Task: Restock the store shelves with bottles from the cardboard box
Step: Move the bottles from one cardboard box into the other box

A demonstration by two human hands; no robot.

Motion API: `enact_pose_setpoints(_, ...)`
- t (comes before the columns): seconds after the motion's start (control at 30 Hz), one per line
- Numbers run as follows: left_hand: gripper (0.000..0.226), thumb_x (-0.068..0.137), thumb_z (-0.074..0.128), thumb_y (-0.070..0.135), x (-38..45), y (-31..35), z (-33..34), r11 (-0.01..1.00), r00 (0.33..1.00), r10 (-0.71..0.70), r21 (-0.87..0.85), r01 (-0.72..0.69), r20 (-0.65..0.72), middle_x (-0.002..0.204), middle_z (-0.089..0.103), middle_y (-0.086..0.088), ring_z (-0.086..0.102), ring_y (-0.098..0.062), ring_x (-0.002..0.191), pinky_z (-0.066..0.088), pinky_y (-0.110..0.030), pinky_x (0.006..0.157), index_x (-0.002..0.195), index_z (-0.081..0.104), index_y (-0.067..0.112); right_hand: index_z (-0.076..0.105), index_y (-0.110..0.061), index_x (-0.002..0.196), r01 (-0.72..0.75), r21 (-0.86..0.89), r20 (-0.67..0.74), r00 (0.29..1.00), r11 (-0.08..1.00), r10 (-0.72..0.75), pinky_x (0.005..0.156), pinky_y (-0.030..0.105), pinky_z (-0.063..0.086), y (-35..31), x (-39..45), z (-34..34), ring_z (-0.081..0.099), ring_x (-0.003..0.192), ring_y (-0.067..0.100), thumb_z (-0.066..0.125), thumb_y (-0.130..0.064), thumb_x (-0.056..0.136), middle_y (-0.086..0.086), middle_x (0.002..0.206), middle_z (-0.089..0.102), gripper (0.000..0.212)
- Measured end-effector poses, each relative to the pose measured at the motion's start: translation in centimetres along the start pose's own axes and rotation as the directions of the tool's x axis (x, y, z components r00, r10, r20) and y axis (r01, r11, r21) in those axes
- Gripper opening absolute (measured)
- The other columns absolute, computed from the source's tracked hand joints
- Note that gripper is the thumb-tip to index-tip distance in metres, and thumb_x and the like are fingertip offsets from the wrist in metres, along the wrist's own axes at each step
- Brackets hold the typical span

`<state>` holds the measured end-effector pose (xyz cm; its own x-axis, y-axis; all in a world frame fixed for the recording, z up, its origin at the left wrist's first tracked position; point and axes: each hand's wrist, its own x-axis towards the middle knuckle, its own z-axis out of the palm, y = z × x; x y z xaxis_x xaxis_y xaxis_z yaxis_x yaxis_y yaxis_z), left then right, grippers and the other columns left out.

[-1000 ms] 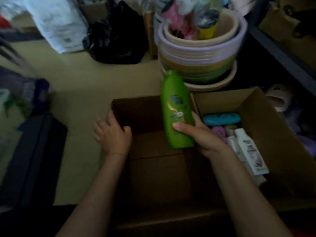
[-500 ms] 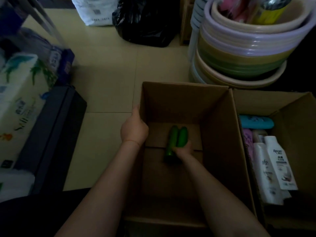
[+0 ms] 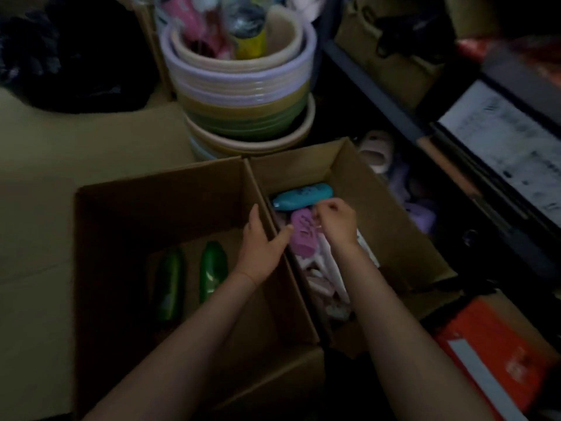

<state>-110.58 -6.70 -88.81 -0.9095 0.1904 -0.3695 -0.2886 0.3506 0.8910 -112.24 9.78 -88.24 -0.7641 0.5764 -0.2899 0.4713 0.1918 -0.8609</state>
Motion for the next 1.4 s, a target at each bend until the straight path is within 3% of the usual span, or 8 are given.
enact_pose_setpoints(0.1, 0.122, 0.067, 0.070, 0.059, 1.3, 0.6, 2.4, 0.990, 0.991, -0.129, -0.051, 0.131, 0.039, 0.158, 0.038, -0.008, 0.041, -0.030, 0.141, 0.035, -0.048, 0.116, 0.160, -0.003, 0.027, 0.065, -0.014, 0.099, -0.084, -0.141, -0.057, 0.995, 0.987, 0.076, 0.080, 0.032, 0.048, 2.7, 2.6, -1.7, 0.062, 0.092, 0.022, 0.060, -0.029, 0.086, 0.007, 0.100, 0.068, 0.021)
enact_pose_setpoints(0.27, 0.097, 0.083, 0.063, 0.042, 2.7, 0.1, 3.7, 0.955, 0.970, -0.243, -0.179, 0.235, -0.023, 0.150, 0.049, -0.004, 0.054, -0.031, 0.128, 0.042, -0.048, 0.110, 0.158, 0.001, 0.041, 0.038, -0.006, 0.143, -0.225, -0.438, 0.044, 0.962, 0.870, 0.271, 0.093, 0.033, 0.047, 7.3, 5.4, -1.7, 0.051, 0.124, 0.036, 0.069, -0.030, 0.086, 0.017, 0.141, 0.047, 0.069)
enact_pose_setpoints(0.43, 0.079, 0.097, 0.057, 0.025, 2.8, -0.8, 3.9, 0.957, 0.980, -0.186, -0.239, 0.163, -0.077, 0.124, 0.056, 0.008, 0.060, -0.007, 0.086, 0.050, -0.032, 0.081, 0.157, 0.010, 0.044, 0.043, -0.007, 0.134, -0.225, -0.746, -0.037, 0.954, 0.626, 0.298, 0.099, 0.040, 0.045, 13.1, 4.1, -1.4, 0.043, 0.129, 0.032, 0.081, -0.033, 0.075, 0.016, 0.139, 0.044, 0.075)
enact_pose_setpoints(0.63, 0.076, 0.098, 0.053, 0.018, 3.0, -0.7, 4.3, 0.972, 0.982, -0.163, -0.186, 0.143, -0.099, 0.100, 0.058, 0.019, 0.059, 0.000, 0.079, 0.045, -0.019, 0.063, 0.157, 0.013, 0.043, 0.058, -0.004, 0.128, -0.365, -0.270, 0.131, 0.903, 0.891, 0.409, 0.080, 0.034, 0.054, 14.1, 4.0, -2.0, 0.066, 0.094, 0.027, 0.076, -0.040, 0.063, 0.012, 0.112, 0.069, 0.077)
enact_pose_setpoints(0.77, 0.079, 0.095, 0.054, 0.020, 3.4, -1.1, 4.6, 0.976, 0.983, -0.149, -0.177, 0.128, -0.108, 0.123, 0.060, 0.006, 0.060, -0.007, 0.094, 0.050, -0.034, 0.092, 0.157, 0.013, 0.044, 0.046, -0.003, 0.139, -0.385, -0.073, 0.185, 0.901, 0.920, 0.392, 0.082, 0.037, 0.051, 11.0, 6.3, -1.2, 0.061, 0.105, 0.030, 0.068, -0.048, 0.073, 0.015, 0.125, 0.061, 0.083)
enact_pose_setpoints(0.93, 0.082, 0.092, 0.055, 0.017, 3.5, -1.2, 4.5, 0.977, 0.986, -0.130, -0.182, 0.110, -0.104, 0.129, 0.058, 0.008, 0.061, -0.009, 0.100, 0.048, -0.035, 0.098, 0.157, 0.013, 0.044, 0.036, -0.004, 0.147, -0.247, -0.090, 0.137, 0.957, 0.965, 0.257, 0.105, 0.038, 0.039, 7.9, 9.1, 2.5, 0.047, 0.130, 0.035, 0.045, -0.058, 0.095, 0.018, 0.146, 0.046, 0.076)
enact_pose_setpoints(1.17, 0.079, 0.093, 0.056, 0.017, 3.3, -1.3, 4.4, 0.971, 0.990, -0.107, -0.224, 0.085, -0.087, 0.130, 0.062, 0.009, 0.068, -0.006, 0.096, 0.055, -0.043, 0.096, 0.154, 0.018, 0.048, 0.029, -0.010, 0.152, -0.197, -0.327, 0.295, 0.908, 0.924, 0.298, 0.114, 0.046, 0.031, 9.3, 10.9, 4.3, 0.039, 0.138, 0.033, 0.056, -0.080, 0.074, 0.011, 0.154, 0.038, 0.108)
enact_pose_setpoints(1.4, 0.085, 0.085, 0.059, 0.026, 3.3, -1.3, 4.4, 0.963, 0.989, -0.135, -0.244, 0.118, -0.057, 0.123, 0.065, 0.014, 0.071, -0.010, 0.097, 0.056, -0.046, 0.094, 0.152, 0.015, 0.054, 0.046, -0.028, 0.136, -0.513, 0.093, 0.374, 0.813, 0.854, 0.447, 0.094, 0.051, 0.050, 9.5, 13.6, 7.3, 0.060, 0.110, 0.030, 0.075, -0.084, 0.034, 0.003, 0.133, 0.057, 0.120)
